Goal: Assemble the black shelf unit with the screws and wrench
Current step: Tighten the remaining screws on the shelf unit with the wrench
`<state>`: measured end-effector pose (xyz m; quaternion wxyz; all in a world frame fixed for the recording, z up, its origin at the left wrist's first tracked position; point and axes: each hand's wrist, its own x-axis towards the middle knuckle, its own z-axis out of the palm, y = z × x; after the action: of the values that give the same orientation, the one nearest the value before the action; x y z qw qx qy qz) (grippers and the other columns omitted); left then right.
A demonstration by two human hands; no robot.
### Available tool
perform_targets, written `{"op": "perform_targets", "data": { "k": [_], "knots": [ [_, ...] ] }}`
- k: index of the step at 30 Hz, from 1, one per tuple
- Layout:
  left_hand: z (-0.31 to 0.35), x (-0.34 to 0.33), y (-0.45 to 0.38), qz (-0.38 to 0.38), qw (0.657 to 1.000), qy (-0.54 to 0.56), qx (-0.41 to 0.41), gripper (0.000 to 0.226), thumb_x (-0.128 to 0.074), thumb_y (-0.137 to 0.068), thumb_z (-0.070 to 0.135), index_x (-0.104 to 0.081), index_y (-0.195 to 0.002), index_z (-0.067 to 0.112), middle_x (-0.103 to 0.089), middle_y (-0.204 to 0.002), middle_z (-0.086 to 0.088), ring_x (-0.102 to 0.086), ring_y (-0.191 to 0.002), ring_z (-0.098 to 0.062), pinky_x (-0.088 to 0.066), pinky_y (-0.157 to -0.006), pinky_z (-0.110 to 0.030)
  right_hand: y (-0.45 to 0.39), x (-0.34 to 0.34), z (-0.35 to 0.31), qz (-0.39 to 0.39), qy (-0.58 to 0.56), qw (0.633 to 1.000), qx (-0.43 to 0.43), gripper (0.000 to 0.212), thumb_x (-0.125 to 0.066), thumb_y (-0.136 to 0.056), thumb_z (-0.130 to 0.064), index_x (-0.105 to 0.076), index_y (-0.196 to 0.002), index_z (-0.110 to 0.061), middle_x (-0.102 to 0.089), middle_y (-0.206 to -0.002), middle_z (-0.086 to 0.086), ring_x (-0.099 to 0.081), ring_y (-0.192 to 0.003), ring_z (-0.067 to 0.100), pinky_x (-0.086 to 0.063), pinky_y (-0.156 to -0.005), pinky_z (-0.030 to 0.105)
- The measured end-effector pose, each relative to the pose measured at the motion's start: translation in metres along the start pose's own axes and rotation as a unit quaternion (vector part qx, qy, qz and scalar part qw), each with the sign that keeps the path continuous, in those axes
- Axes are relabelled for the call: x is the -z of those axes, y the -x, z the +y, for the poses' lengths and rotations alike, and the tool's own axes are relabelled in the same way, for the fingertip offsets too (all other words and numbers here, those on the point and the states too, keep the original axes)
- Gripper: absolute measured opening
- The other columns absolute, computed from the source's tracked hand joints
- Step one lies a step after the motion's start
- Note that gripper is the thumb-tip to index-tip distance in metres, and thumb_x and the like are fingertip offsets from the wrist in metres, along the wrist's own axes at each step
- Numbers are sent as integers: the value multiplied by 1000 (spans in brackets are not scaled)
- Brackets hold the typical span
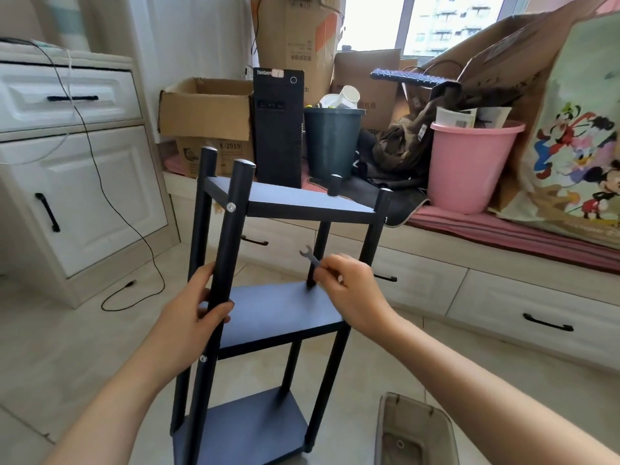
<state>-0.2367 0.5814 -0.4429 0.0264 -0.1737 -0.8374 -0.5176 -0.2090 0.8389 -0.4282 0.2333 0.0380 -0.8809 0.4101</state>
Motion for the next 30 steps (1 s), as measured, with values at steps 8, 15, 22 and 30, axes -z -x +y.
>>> {"op": "perform_targets", "data": {
  "k": [8,15,22,30],
  "knots": [
    [3,-2,4,-16,1000,-5,-3,61,-62,-98,16,-38,-107,72,-69,-97,14,-72,-86,-6,-52,-71,-23,3,41,52,45,25,975,-215,29,-48,-100,-15,-72,-84,-11,-49,-118,11,-41,-118,24,-36,-106,39],
    [5,-4,5,-6,998,-57,-27,56,-67,-95,19,-38,-121,60,-57,-106,23,-56,-90,17,-47,-59,-3,1,43,62,1,-81,969,-233,29,-49,-99,-14,-69,-81,-5,-58,-113,17,-54,-106,30,-43,-80,31],
    [1,-4,3,36,996,-76,-28,52,-65,-97,18,-45,-140,40,-55,-109,30,-61,-91,1,-44,-64,-12,8,45,53,55,-110,963,-241,29,-45,-101,-17,-59,-76,-8,-53,-112,28,-50,-88,31,-46,-81,43],
    [-17,-7,-9,64,998,-3,-7,49,-62,-97,6,-51,-139,29,-60,-112,14,-62,-88,-11,-49,-57,-9,20,50,35,92,-81,978,-168,28,-48,-100,-8,-59,-75,-1,-47,-101,18,-49,-94,28,-41,-81,24]
  ]
}}
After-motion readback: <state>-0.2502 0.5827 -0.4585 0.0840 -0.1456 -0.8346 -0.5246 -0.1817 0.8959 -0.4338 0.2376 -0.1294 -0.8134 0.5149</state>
